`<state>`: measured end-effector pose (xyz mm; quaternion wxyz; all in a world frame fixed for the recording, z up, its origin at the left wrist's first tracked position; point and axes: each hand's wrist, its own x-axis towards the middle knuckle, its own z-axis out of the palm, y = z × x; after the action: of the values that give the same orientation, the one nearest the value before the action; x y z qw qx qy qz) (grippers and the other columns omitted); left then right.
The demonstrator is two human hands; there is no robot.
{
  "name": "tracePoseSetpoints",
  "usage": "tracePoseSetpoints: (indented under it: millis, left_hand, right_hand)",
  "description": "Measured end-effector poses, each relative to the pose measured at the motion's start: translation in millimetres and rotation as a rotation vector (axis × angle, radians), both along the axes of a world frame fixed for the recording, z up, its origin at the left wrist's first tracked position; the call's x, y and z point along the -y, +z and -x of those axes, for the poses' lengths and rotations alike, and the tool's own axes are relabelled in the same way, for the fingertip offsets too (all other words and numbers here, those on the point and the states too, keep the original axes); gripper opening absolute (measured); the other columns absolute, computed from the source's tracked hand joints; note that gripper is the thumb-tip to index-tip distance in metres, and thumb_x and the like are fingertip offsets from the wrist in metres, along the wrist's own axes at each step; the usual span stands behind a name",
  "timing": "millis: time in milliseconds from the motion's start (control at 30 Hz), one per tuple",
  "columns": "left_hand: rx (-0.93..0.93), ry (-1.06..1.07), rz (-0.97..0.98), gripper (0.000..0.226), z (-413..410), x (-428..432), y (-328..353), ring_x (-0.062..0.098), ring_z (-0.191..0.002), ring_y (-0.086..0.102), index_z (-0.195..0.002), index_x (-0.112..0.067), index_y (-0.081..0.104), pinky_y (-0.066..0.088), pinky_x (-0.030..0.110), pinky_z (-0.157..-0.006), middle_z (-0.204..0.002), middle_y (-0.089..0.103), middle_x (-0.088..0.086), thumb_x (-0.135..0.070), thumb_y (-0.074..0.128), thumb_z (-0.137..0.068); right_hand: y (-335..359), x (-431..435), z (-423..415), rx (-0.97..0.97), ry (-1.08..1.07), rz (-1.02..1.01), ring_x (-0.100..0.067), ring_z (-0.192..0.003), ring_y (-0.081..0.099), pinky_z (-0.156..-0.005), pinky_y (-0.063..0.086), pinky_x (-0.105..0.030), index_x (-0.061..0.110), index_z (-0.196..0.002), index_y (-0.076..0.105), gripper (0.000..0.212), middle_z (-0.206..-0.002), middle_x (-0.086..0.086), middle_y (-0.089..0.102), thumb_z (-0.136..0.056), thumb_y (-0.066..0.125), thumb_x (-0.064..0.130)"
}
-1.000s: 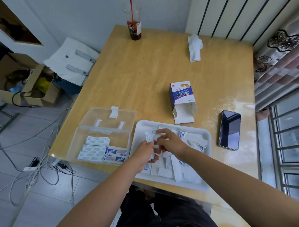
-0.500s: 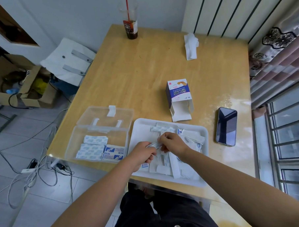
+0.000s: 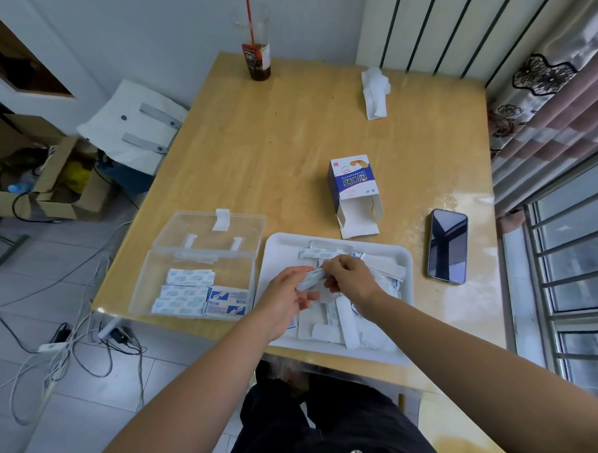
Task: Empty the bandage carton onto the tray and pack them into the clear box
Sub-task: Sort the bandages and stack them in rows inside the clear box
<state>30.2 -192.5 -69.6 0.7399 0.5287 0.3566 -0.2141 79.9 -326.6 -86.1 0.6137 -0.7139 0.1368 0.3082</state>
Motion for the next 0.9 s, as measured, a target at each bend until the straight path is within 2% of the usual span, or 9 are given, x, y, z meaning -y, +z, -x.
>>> tracePoseSetpoints:
  millis: [167,267,400,533,600,667,733,833,900]
  left_hand:
    - [0.028,-0.248,-0.174,0.026,6.6,2.3,0.4,0.015,-0.054,0.046,-0.113,-0.015,0.049,0.029,0.020,-0.045,-0.085,0.061,0.010,-0.034,0.036,-0.102]
    - [0.118,-0.321,-0.275,0.022,10.7,-0.3,2.7,0.012,-0.053,0.038,-0.114,-0.014,0.047,0.030,0.019,-0.045,-0.079,0.052,0.006,-0.031,0.041,-0.102]
    - [0.246,-0.242,-0.433,0.018,12.2,-3.7,0.1,0.013,-0.060,0.040,-0.099,-0.016,0.051,0.036,0.024,-0.055,-0.069,0.045,0.000,-0.028,0.039,-0.102]
    - [0.286,-0.156,-0.541,0.026,11.8,-12.7,-0.6,0.017,-0.060,0.040,-0.086,-0.010,0.049,0.033,0.033,-0.064,-0.069,0.043,0.000,-0.027,0.039,-0.101]
    - [0.279,-0.148,-0.548,0.028,11.5,-17.2,0.8,0.018,-0.063,0.039,-0.079,-0.014,0.045,0.031,0.034,-0.064,-0.068,0.039,-0.001,-0.029,0.039,-0.101]
    - [0.268,-0.145,-0.560,0.031,11.3,-23.7,1.8,0.019,-0.067,0.042,-0.073,-0.017,0.041,0.031,0.034,-0.064,-0.068,0.038,-0.001,-0.030,0.039,-0.101]
    - [0.284,-0.156,-0.584,0.033,10.9,-31.3,2.5,0.019,-0.065,0.039,-0.070,-0.019,0.039,0.029,0.034,-0.063,-0.063,0.035,-0.003,-0.029,0.039,-0.101]
    - [0.317,-0.191,-0.655,0.034,10.8,-49.7,5.0,0.019,-0.061,0.037,-0.068,-0.019,0.040,0.029,0.032,-0.059,-0.059,0.033,-0.005,-0.028,0.039,-0.101]
    - [0.313,-0.170,-0.632,0.036,10.9,-56.4,8.8,0.016,-0.055,0.034,-0.066,-0.019,0.038,0.029,0.027,-0.053,-0.057,0.031,-0.006,-0.026,0.040,-0.101]
  right_hand:
    - [2.4,-5.3,7.3,-0.057,-0.072,-0.043,-0.018,-0.056,0.053,-0.057,0.045,-0.024,0.005,-0.078,0.056,0.021,-0.064,-0.008,0.055,-0.096,0.054,0.014]
    - [6.5,-6.1,8.0,-0.077,-0.128,-0.066,-0.018,-0.053,0.050,-0.054,0.044,-0.024,0.006,-0.075,0.055,0.022,-0.064,-0.010,0.054,-0.096,0.054,0.014]
    - [14.8,-13.1,10.9,-0.101,-0.136,-0.116,-0.018,-0.053,0.049,-0.054,0.042,-0.025,0.006,-0.076,0.053,0.021,-0.062,-0.008,0.053,-0.096,0.054,0.014]
    - [23.1,-23.8,13.6,-0.099,-0.095,-0.154,-0.017,-0.054,0.047,-0.056,0.041,-0.026,0.009,-0.079,0.052,0.018,-0.065,-0.006,0.050,-0.096,0.053,0.016]
    - [26.0,-28.6,16.3,-0.066,-0.070,-0.154,-0.016,-0.054,0.046,-0.056,0.040,-0.025,0.007,-0.091,0.058,0.014,-0.070,-0.005,0.051,-0.097,0.052,0.018]
    - [28.9,-35.3,19.8,-0.040,-0.049,-0.164,-0.016,-0.056,0.048,-0.057,0.041,-0.025,0.006,-0.106,0.059,0.021,-0.077,-0.004,0.052,-0.097,0.053,0.024]
    - [30.7,-40.4,22.5,-0.037,-0.033,-0.176,-0.017,-0.058,0.051,-0.058,0.042,-0.026,0.007,-0.112,0.058,0.023,-0.081,-0.004,0.053,-0.098,0.051,0.024]
    - [31.2,-46.4,25.2,0.027,0.046,-0.123,-0.016,-0.057,0.050,-0.054,0.039,-0.024,0.006,-0.103,0.059,0.018,-0.080,-0.007,0.060,-0.095,0.043,0.007]
    - [30.1,-46.9,24.8,0.081,0.116,-0.071,-0.015,-0.057,0.051,-0.053,0.039,-0.023,0.006,-0.097,0.062,0.017,-0.077,-0.007,0.065,-0.091,0.046,0.002]
